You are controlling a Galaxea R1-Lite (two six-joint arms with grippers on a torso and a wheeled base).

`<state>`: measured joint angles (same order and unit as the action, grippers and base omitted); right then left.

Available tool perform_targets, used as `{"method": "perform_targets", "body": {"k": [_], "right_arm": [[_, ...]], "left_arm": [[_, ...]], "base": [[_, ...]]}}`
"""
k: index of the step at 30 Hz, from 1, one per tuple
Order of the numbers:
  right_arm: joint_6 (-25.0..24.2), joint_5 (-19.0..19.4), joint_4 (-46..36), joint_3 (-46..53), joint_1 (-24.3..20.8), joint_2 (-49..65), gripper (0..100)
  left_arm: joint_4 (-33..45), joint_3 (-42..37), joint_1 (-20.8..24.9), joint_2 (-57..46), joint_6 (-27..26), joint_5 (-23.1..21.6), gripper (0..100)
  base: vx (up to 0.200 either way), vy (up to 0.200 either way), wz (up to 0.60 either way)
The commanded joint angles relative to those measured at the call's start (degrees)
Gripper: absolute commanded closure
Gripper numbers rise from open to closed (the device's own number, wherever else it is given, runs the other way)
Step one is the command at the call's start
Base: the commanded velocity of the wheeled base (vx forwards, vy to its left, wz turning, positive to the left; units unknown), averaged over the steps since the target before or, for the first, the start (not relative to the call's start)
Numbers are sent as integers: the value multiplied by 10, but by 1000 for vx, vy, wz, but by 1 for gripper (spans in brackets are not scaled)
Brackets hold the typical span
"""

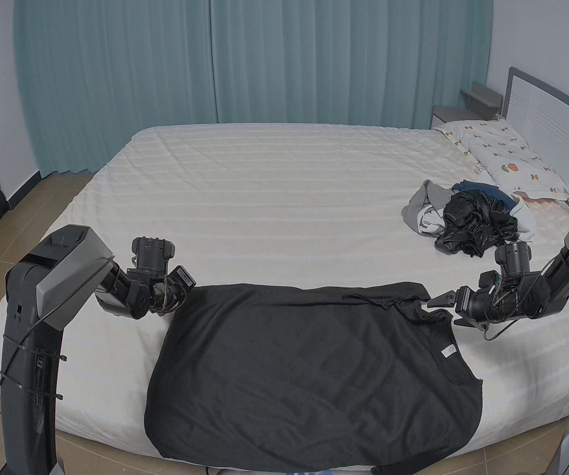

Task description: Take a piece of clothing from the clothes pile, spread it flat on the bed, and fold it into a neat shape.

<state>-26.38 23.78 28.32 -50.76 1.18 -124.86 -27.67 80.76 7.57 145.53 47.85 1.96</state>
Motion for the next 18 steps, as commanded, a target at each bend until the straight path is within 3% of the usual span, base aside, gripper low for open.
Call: {"method": "perform_targets", "body": {"k": [1,4,5,6,9,18], "right_arm": [[-61,-13,35,-23,-19,-3,0],[-88,-52,52,-55,-36,-27,0],[-88,-52,52,-55,-36,-27,0],[-90,-81,46,-79,-47,-46,0],[-89,-116,46,-108,-65,-81,0],[-88,-161,20,-188,-78,-137,0]], "left_arm": [[-17,7,-5,-2,25,5,100],[-48,6,-6,-2,59,5,100],[-48,6,-6,-2,59,5,100],[-62,4,-6,-2,61,5,100],[-67,2,-6,2,62,5,100],[-68,0,-8,8,64,4,100]], "base": [[0,0,0],[0,0,0],[0,0,0],[0,0,0],[0,0,0],[0,0,0]]}}
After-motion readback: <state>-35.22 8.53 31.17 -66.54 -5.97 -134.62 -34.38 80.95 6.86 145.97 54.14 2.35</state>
